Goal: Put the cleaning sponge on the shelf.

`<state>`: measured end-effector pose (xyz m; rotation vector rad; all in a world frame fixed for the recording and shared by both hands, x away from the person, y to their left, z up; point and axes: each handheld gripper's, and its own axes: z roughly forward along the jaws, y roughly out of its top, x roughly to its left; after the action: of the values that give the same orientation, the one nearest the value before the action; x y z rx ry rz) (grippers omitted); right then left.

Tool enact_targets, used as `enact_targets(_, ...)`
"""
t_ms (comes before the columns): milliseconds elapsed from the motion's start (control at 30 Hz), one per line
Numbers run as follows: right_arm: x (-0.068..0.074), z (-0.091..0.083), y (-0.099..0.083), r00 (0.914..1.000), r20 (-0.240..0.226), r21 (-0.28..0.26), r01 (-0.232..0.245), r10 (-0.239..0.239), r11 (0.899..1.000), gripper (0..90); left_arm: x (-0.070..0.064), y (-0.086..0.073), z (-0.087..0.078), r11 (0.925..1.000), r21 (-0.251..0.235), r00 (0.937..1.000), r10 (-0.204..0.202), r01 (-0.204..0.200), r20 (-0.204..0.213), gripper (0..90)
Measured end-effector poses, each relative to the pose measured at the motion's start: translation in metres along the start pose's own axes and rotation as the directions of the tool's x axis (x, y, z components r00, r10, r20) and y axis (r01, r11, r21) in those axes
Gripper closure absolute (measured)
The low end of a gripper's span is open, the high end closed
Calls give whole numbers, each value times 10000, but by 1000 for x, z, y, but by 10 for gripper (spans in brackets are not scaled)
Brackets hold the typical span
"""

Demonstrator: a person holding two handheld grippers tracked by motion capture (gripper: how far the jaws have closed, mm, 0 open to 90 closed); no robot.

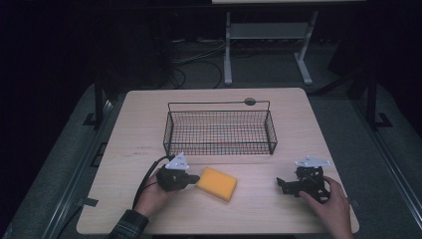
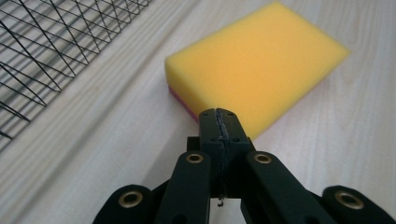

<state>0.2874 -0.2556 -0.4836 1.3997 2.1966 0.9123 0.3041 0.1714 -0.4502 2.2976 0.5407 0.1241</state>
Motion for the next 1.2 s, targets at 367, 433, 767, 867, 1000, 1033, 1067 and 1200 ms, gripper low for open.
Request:
enact_targets(367, 0, 0, 0, 10000, -8, 7, -7, 7, 10000, 0, -20, -1, 0, 9997, -17, 9982, 224, -223, 564, 897)
enact_targets(433, 0, 0, 0, 10000, -8, 11, -11, 11, 10000, 0, -23, 0, 2, 9995, 8, 9973, 307, -309, 668, 897)
enact_targets(767, 0, 0, 0, 10000, -8, 7, -6, 6, 10000, 0, -36, 9, 13, 9987, -47, 9917, 517, -515, 1178, 897)
enact_targets(867, 0, 0, 0, 10000, -9, 6, -7, 7, 10000, 0, -40, 12, 18, 9981, -60, 9895, 617, -614, 1311, 897)
enact_targets(1000, 0, 0, 0, 10000, -9, 6, -5, 5, 10000, 0, -42, 15, 21, 9972, -9, 9878, 739, -745, 1373, 897)
enact_targets(1033, 0, 0, 0, 10000, -9, 2, -1, 1, 10000, 0, -41, 15, 21, 9973, 3, 9882, 720, -728, 1355, 897)
enact_targets(1067, 0, 0, 0, 10000, -8, 7, -5, 5, 10000, 0, -40, 14, 21, 9975, -6, 9888, 702, -707, 1319, 897)
enact_targets(1200, 0, 0, 0, 10000, -7, 2, 1, -1, 10000, 0, -35, 11, 17, 9989, 122, 9923, 436, -453, 1156, 891)
